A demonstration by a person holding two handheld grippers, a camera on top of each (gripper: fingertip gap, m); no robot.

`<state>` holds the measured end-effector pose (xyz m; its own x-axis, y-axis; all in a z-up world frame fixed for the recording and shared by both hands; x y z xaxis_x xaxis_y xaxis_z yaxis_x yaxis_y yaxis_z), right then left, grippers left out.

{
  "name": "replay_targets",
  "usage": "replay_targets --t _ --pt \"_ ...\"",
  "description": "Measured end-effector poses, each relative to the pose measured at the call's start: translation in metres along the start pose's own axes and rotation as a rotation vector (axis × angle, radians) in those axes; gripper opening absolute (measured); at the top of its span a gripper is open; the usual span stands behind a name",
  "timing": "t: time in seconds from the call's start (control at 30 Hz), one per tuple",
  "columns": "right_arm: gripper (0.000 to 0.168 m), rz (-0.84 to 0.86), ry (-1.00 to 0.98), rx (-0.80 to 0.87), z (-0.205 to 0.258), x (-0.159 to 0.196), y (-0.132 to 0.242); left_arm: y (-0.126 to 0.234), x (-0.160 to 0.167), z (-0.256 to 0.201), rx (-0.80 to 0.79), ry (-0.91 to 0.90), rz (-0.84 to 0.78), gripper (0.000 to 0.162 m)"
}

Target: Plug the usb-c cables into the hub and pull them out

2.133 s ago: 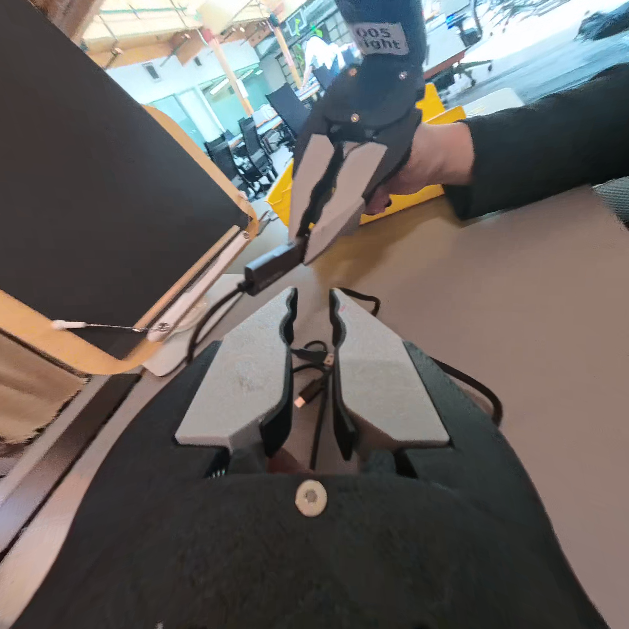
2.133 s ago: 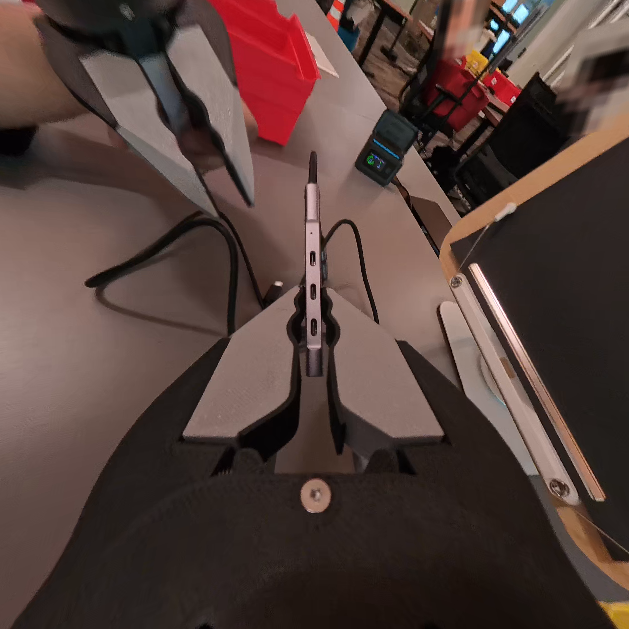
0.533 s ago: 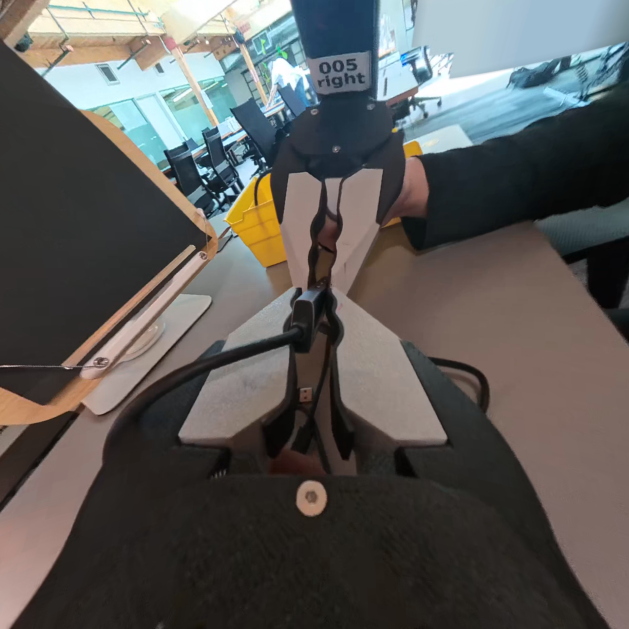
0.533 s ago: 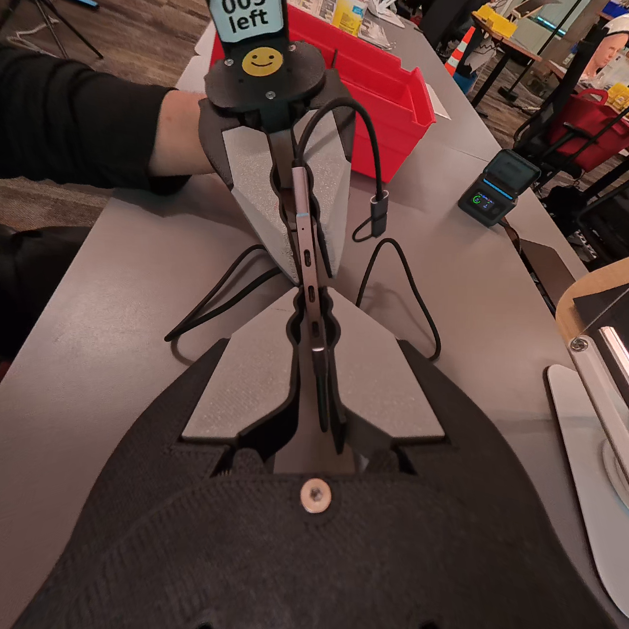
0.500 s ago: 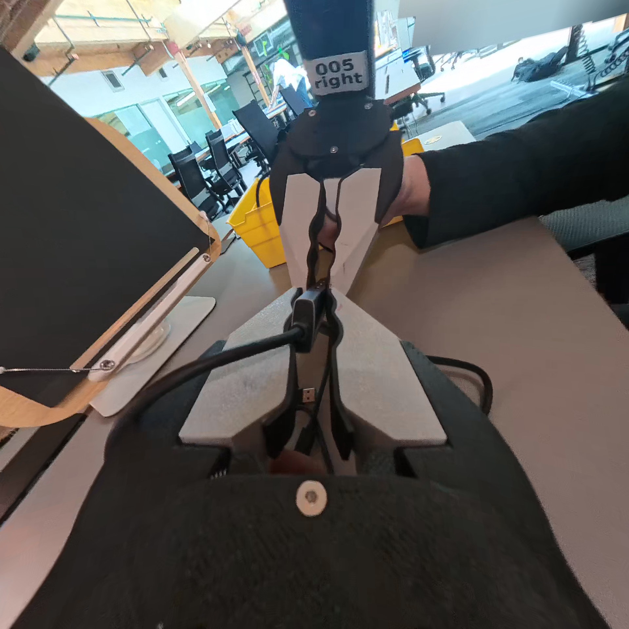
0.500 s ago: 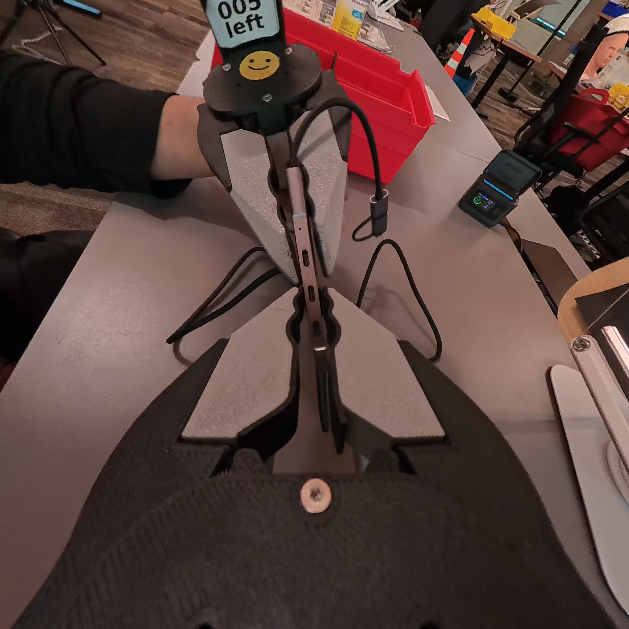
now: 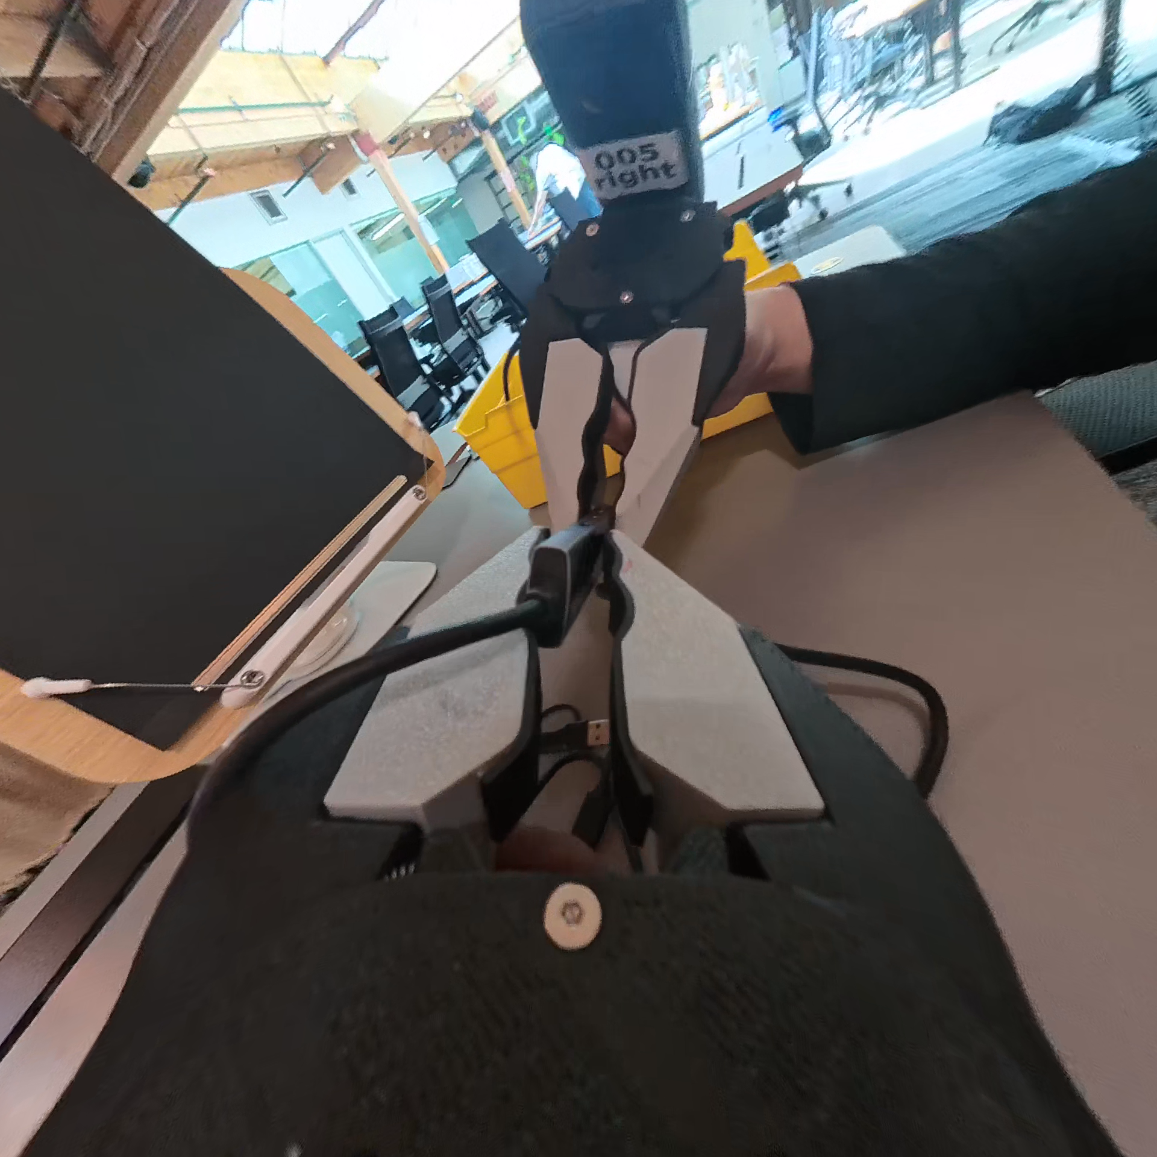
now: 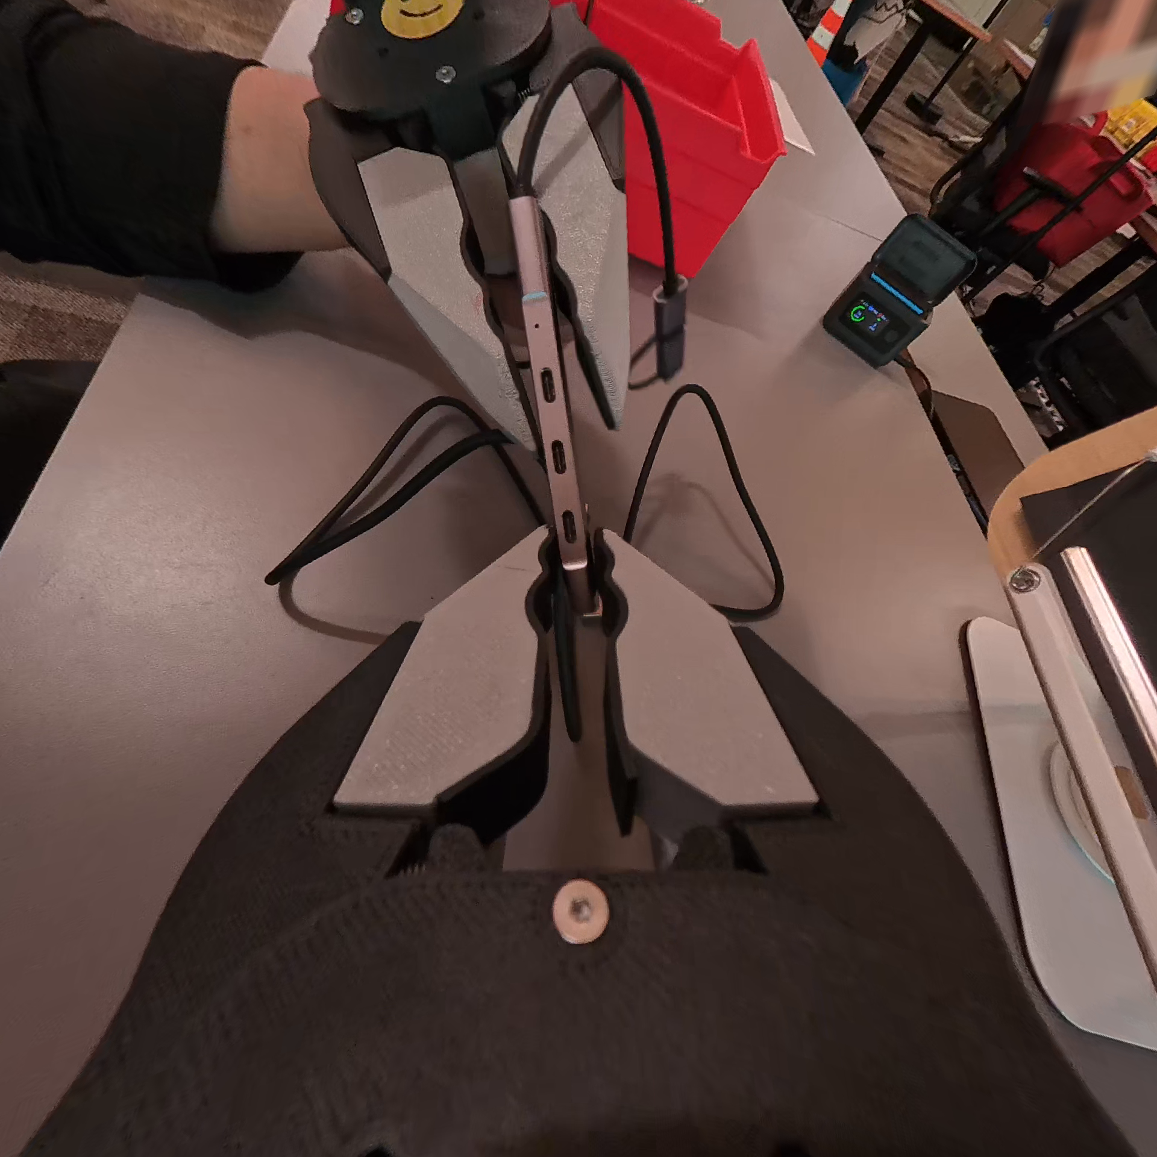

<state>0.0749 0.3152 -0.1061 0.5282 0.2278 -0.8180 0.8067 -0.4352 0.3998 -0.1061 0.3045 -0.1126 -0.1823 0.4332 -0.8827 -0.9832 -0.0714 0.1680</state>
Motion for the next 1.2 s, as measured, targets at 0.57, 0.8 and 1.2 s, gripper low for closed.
replay_targets --t 0.57,0.8,1.2 --pt "0.009 0.037 -0.001 -0.005 0.0 0.002 -0.003 -0.003 0.004 -0.005 -0.005 -0.05 0.111 0.012" --pt "0.008 0.052 0.027 -0.018 0.003 0.002 -0.003 -0.004 0.003 -0.007 0.015 -0.046 0.11 0.015" --pt "0.005 0.106 0.112 -0.026 0.012 0.005 -0.004 -0.007 0.006 -0.009 0.046 -0.033 0.143 0.016"
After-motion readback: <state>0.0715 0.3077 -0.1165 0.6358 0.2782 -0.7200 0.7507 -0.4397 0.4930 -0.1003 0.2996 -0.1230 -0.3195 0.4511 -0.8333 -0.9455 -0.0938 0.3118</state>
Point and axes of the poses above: each gripper's, where its closed fingertips meet, y back along the fingers, x out of its underside, z = x × y across the jaws, the point moved 10 cm from there along y, back along the fingers, and after that the axes turned 11 degrees about x, right-handed, at the moved point
